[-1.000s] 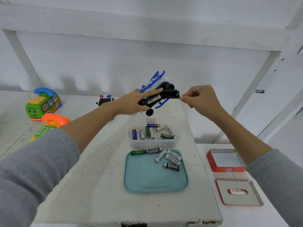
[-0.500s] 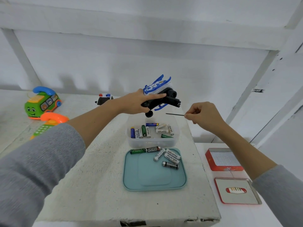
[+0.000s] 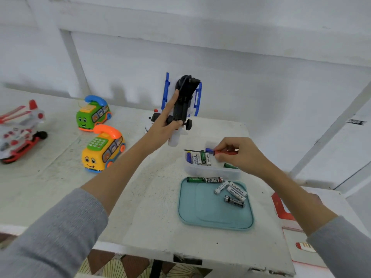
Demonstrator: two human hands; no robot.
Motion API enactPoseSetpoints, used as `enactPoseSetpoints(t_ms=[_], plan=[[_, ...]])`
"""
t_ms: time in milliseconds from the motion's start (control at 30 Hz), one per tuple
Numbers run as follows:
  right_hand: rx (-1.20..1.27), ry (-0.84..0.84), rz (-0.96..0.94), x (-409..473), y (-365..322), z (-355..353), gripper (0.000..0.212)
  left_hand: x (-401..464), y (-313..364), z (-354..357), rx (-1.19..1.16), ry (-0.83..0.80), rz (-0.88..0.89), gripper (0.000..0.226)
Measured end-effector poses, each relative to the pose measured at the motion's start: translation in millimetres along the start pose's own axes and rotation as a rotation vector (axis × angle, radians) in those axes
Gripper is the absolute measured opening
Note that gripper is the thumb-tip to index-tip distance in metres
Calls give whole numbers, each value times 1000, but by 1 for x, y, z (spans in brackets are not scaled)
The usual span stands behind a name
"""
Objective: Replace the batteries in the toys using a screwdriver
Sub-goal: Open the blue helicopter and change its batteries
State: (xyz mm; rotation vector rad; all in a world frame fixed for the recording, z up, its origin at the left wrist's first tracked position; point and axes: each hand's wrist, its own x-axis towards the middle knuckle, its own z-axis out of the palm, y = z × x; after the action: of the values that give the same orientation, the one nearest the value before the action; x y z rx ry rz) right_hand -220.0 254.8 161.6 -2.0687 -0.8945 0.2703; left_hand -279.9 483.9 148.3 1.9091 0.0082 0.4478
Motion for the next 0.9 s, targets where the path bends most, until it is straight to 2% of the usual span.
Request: enactPoseSetpoints(t_ms=[100, 367, 600, 900], plan=[[-31, -105, -68, 5, -12, 30, 16, -21, -4, -13, -3, 75, -26, 71], [-210, -336, -262, 9, -23, 116, 12, -67, -21, -42, 27, 184, -65, 72], [-210, -316, -244, 6, -16, 156, 15, -89, -27, -49, 16, 197, -116, 73], [-236, -324, -202, 3, -16, 159, 19, -96, -28, -49, 47, 197, -112, 72]])
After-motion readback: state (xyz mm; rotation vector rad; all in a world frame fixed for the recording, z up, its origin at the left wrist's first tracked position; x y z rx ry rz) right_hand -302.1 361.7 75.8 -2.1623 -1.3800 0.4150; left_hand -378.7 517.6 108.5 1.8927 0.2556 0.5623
